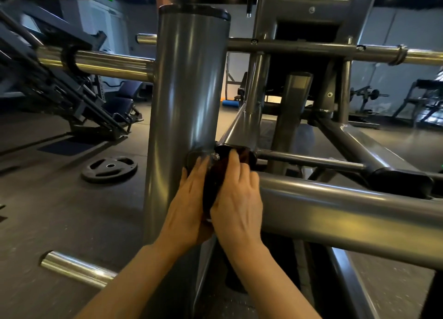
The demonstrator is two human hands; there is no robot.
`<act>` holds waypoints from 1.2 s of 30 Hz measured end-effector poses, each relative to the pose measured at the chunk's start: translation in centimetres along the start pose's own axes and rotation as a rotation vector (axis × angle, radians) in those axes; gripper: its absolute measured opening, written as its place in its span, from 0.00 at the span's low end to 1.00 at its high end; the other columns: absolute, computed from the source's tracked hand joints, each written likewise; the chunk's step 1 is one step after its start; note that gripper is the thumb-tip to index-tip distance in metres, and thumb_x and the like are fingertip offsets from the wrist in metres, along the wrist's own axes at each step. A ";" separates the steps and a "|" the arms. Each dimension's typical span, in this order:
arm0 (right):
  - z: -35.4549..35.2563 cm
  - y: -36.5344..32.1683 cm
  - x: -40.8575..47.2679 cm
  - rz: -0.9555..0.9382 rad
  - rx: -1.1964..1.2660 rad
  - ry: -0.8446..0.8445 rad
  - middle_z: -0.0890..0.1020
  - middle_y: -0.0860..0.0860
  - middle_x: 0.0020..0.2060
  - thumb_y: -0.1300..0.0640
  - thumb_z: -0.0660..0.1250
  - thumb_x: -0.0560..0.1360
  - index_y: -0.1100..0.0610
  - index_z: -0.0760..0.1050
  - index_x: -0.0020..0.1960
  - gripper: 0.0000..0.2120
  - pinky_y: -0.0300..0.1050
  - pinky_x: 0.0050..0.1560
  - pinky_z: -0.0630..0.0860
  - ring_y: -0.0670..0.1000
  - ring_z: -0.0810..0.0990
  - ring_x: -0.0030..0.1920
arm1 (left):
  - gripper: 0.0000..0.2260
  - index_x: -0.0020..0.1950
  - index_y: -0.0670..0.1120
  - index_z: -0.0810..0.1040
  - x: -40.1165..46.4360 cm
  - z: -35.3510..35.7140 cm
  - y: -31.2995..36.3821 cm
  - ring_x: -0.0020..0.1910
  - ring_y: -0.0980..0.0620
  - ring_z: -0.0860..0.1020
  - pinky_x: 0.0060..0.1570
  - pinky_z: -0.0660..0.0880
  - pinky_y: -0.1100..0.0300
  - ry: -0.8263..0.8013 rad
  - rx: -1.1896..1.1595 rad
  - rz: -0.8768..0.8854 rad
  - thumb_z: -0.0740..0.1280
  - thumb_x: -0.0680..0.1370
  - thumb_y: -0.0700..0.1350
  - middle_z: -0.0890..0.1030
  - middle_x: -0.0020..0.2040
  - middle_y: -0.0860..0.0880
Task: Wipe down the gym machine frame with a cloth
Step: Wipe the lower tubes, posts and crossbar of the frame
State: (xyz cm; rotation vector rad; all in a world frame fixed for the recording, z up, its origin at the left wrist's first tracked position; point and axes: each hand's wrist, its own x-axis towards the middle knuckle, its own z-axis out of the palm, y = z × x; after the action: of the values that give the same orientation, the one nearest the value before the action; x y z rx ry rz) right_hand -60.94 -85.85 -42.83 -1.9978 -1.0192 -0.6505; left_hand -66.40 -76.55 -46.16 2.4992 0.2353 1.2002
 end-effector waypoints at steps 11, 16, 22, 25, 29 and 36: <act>-8.5 10.6 -2.5 -0.211 -0.122 0.058 0.71 0.55 0.71 0.53 0.64 0.74 0.59 0.72 0.70 0.25 0.51 0.69 0.69 0.55 0.70 0.69 | 0.30 0.77 0.47 0.59 -0.1 1.9 2.9 0.76 0.51 0.60 0.74 0.53 0.64 0.202 0.013 -0.036 0.66 0.77 0.41 0.64 0.76 0.47; -13.8 21.5 -6.3 0.259 -0.472 0.430 0.66 0.65 0.72 0.52 0.57 0.77 0.67 0.63 0.73 0.29 0.60 0.72 0.61 0.64 0.65 0.72 | 0.32 0.75 0.43 0.63 1.8 6.0 7.7 0.74 0.48 0.64 0.73 0.58 0.55 0.174 0.036 0.016 0.69 0.73 0.32 0.67 0.74 0.46; -16.3 26.3 -8.3 0.215 -0.546 0.447 0.65 0.62 0.73 0.53 0.54 0.79 0.65 0.63 0.75 0.27 0.53 0.69 0.63 0.66 0.72 0.66 | 0.29 0.70 0.38 0.72 4.8 13.2 16.2 0.67 0.43 0.74 0.71 0.63 0.51 0.092 0.025 0.214 0.72 0.69 0.29 0.76 0.67 0.40; -17.5 26.6 -8.5 0.184 -0.469 0.451 0.68 0.58 0.73 0.55 0.54 0.79 0.63 0.66 0.74 0.25 0.46 0.70 0.63 0.60 0.73 0.68 | 0.27 0.70 0.39 0.73 5.7 17.6 21.8 0.66 0.43 0.74 0.68 0.67 0.46 0.006 -0.037 0.315 0.72 0.71 0.31 0.76 0.66 0.40; -20.0 27.5 -8.9 0.143 -0.375 0.386 0.73 0.53 0.70 0.62 0.58 0.73 0.60 0.70 0.71 0.27 0.44 0.65 0.72 0.53 0.73 0.69 | 0.24 0.70 0.39 0.72 6.5 21.8 27.9 0.67 0.44 0.74 0.71 0.63 0.49 -0.052 -0.108 0.389 0.68 0.74 0.33 0.76 0.66 0.40; -21.0 27.9 -8.9 0.182 -0.282 0.281 0.76 0.52 0.67 0.64 0.63 0.72 0.56 0.70 0.72 0.27 0.46 0.58 0.78 0.51 0.76 0.65 | 0.22 0.70 0.42 0.73 6.7 22.7 29.0 0.68 0.42 0.73 0.70 0.65 0.49 -0.061 -0.082 0.374 0.69 0.75 0.34 0.76 0.66 0.41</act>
State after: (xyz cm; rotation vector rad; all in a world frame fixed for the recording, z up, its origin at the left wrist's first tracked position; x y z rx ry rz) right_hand -44.43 -117.24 -48.93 -2.1308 -0.5956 -0.9850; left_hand -44.66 -106.81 -43.19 2.5736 -0.3054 1.2349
